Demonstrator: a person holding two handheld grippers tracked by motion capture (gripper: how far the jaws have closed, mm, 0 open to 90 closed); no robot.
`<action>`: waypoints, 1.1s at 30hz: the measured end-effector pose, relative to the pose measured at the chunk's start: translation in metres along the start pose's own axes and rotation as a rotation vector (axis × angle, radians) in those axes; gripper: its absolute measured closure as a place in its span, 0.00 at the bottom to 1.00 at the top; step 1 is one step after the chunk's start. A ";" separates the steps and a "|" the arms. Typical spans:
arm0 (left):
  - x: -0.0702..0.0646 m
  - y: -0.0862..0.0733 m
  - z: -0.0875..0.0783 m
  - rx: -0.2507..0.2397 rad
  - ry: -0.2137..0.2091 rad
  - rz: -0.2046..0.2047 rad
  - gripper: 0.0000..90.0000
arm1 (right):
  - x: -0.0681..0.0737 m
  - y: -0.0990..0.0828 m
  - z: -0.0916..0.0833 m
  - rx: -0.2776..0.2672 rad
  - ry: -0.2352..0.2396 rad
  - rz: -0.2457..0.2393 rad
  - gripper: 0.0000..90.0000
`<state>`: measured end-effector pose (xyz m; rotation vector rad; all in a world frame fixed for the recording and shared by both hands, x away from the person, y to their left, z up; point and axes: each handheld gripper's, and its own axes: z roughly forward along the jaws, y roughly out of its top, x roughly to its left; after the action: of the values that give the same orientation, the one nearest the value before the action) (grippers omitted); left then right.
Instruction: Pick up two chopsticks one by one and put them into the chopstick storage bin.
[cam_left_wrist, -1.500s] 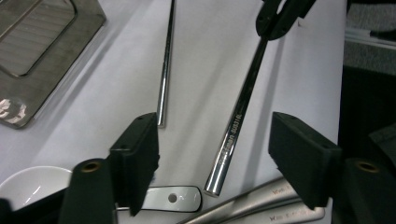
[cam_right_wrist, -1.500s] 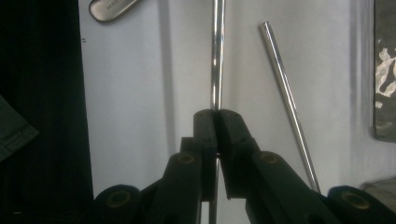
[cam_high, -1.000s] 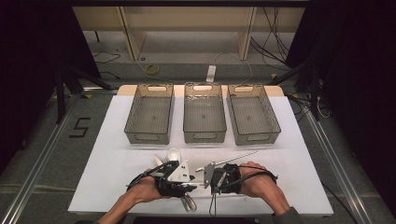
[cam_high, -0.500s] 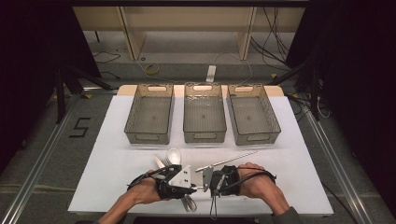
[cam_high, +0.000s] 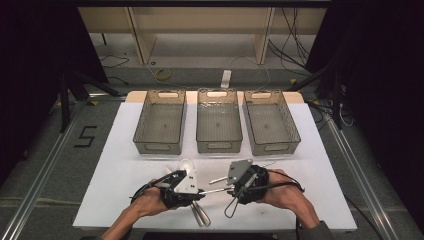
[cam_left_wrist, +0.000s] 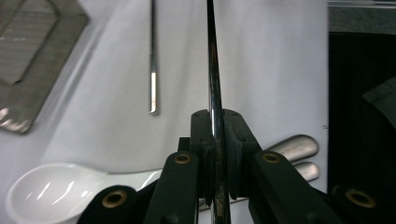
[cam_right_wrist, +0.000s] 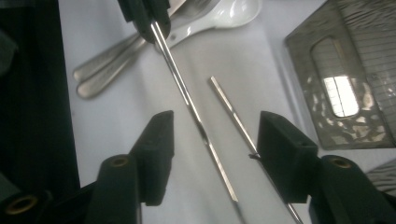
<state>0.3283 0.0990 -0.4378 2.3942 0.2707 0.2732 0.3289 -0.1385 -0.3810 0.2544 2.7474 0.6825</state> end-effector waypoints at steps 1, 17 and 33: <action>0.002 -0.001 -0.002 -0.009 0.015 -0.017 0.92 | -0.002 -0.003 -0.003 -0.037 -0.006 0.030 0.44; 0.027 -0.014 -0.028 -0.133 0.181 -0.236 0.92 | -0.007 -0.041 0.003 -0.405 -0.068 0.342 0.40; 0.052 -0.028 -0.051 -0.212 0.321 -0.458 0.92 | -0.003 -0.066 0.015 -0.391 -0.108 0.444 0.32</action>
<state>0.3607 0.1652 -0.4133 2.0049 0.8768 0.4440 0.3297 -0.1903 -0.4249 0.7935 2.4018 1.2551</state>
